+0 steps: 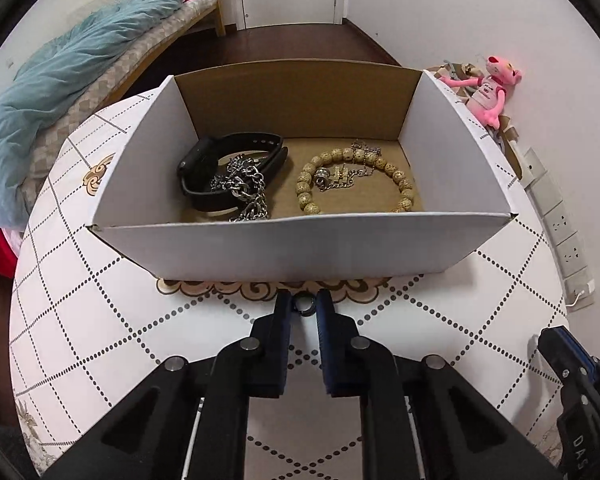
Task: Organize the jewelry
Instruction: 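Carry the black ring into the white box with the right gripper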
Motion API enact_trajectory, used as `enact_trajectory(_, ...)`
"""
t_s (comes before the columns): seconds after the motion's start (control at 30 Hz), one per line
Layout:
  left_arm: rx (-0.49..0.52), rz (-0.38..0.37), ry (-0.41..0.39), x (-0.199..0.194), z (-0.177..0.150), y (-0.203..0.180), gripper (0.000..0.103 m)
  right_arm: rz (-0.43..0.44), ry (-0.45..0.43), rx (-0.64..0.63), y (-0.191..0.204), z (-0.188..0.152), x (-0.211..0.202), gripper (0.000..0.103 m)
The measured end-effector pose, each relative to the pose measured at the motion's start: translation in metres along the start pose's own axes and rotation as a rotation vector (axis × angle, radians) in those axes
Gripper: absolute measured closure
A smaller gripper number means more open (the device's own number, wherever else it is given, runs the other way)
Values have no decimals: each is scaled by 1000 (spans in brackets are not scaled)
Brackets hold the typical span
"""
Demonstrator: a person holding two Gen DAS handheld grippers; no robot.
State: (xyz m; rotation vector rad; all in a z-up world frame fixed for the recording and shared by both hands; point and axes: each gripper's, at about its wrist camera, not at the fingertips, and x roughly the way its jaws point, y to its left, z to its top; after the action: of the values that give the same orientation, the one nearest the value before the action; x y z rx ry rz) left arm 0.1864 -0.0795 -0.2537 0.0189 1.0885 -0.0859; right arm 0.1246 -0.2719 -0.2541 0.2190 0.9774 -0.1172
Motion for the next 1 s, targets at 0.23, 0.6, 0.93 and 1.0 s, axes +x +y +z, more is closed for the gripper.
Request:
enact_trajectory(0.23,4,-28,-33,-25,-6,6,93,30,-26,2,4,3,-18,91)
enact_trajectory(0.6,3,-107,-130,-105,4,30,93,160,-93,-17,33,38,-62,91)
enact_trajectory(0.93,-11,-146,-70,-88,84,58,93,301,24,-109,98,126,-26,91)
enact_trajectory(1.0,-20,-154,-38,-78,94,62,93,304,80,-121,107,139,-7,91)
